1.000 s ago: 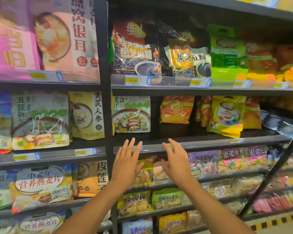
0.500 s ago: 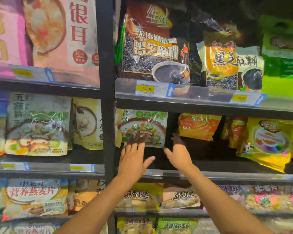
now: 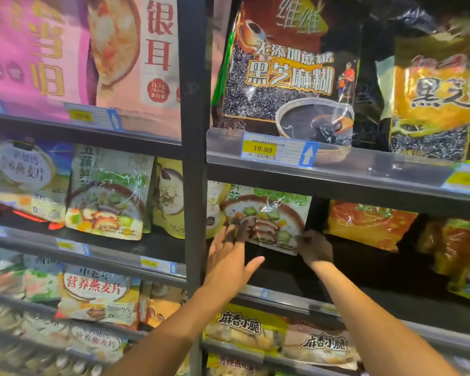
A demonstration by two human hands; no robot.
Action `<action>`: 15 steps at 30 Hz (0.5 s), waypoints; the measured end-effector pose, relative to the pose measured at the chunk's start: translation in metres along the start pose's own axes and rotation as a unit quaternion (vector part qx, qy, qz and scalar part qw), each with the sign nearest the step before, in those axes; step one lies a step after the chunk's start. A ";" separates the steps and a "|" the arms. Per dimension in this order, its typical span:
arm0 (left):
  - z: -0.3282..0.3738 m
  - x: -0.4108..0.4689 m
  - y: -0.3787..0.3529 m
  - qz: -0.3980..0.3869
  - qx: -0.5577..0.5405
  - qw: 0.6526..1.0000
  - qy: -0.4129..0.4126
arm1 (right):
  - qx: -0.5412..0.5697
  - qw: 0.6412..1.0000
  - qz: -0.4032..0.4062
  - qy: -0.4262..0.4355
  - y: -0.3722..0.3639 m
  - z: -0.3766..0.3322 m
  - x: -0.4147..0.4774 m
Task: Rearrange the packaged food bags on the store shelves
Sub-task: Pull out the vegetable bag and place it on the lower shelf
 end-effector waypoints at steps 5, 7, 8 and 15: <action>-0.001 0.011 -0.009 -0.001 -0.033 0.999 0.008 | -0.011 1.000 -0.009 0.008 0.016 0.026 0.000; 0.000 0.017 -0.011 0.005 -0.066 0.998 0.020 | -0.027 0.999 -0.023 0.009 0.023 0.042 0.001; 0.000 0.020 -0.013 0.008 -0.084 0.996 0.027 | -0.036 0.999 -0.029 0.017 0.028 0.049 0.000; 0.008 0.057 -0.029 -0.020 -0.249 0.963 0.097 | 0.007 0.998 -0.056 0.002 0.053 0.103 -0.009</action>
Point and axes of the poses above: each hand's wrist, its own x-axis towards the middle knuckle, its own y-axis out of the back of the hand, z = x × y, the point moved 9 cm from there along x, towards the middle knuckle, and after that the axes turned 11 degrees about -x, right-handed, at the moved point
